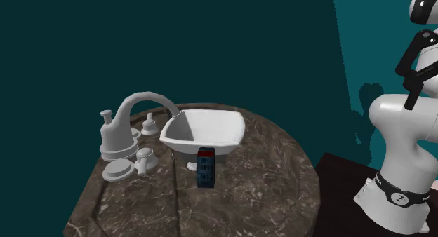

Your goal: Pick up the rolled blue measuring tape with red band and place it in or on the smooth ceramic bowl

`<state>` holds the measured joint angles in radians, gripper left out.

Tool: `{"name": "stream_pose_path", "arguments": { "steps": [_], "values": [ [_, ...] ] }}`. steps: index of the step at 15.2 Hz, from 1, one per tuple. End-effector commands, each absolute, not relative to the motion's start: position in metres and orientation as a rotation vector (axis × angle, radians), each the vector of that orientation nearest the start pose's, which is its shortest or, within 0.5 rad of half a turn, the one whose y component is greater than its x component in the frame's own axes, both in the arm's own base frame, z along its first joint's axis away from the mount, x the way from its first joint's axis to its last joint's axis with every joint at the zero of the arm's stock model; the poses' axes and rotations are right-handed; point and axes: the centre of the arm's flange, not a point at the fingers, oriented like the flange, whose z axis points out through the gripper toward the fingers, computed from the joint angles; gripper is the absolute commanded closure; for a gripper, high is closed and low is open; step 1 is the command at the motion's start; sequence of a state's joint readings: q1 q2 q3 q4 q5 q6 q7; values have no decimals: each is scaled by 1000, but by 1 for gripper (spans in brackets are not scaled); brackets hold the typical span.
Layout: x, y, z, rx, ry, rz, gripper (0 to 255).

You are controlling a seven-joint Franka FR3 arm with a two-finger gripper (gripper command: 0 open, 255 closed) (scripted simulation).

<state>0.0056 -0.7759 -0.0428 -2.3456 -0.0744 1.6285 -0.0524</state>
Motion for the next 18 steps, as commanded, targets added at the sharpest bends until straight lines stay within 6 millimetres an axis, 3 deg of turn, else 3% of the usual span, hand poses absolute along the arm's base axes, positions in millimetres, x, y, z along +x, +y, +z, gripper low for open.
{"name": "stream_pose_path", "arguments": {
  "steps": [1,18],
  "values": [
    [315,-23,597,-3187,-46,-90,0],
    [369,-227,517,-3154,-495,83,0]
  ]
}}
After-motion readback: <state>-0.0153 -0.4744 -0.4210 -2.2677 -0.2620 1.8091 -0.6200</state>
